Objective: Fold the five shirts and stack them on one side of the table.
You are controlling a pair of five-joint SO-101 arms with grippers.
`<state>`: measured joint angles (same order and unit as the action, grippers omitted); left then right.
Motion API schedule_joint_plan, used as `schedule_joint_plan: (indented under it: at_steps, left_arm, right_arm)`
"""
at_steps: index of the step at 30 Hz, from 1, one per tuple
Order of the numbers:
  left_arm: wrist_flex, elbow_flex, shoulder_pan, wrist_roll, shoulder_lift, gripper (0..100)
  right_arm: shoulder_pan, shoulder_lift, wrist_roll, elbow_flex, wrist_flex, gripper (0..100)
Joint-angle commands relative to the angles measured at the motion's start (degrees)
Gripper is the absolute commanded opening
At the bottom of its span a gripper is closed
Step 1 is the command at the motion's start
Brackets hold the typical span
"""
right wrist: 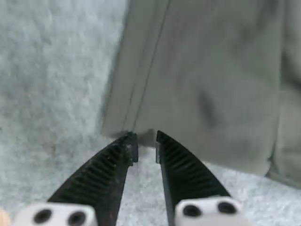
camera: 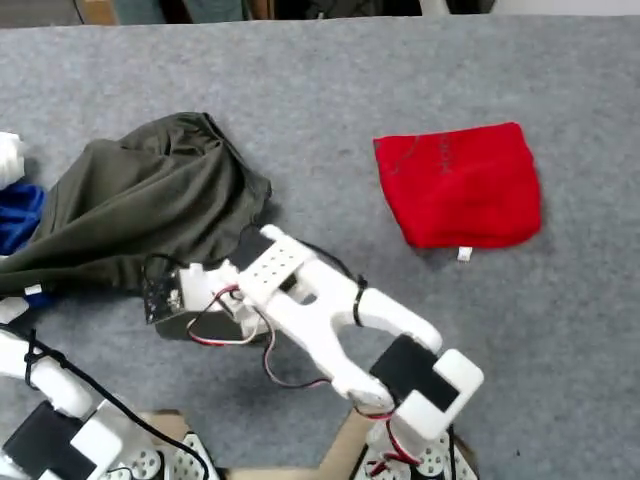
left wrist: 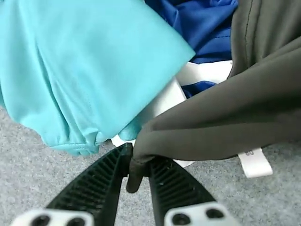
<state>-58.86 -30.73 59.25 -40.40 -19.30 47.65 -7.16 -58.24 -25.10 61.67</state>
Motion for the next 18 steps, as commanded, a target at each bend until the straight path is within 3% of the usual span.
schedule_joint_plan:
  at_steps: [1, 5, 10, 18]
  left_arm:
    - [0.8, 0.4, 0.1, 1.3, -2.0, 3]
    - [0.8, 0.7, 0.0, 2.0, -2.0, 3]
    - [0.8, 0.7, 0.0, 2.0, -2.0, 3]
    - [0.9, 0.7, 0.0, 1.8, -2.0, 3]
  right_arm:
    - [2.0, 2.1, -0.7, 0.0, -1.5, 7.7]
    - [2.5, 2.2, -0.7, -0.6, -1.5, 8.0]
    - [2.4, 2.7, -0.7, -2.4, -0.8, 15.2]
    - [2.5, 6.0, -1.5, -2.9, 2.7, 15.5]
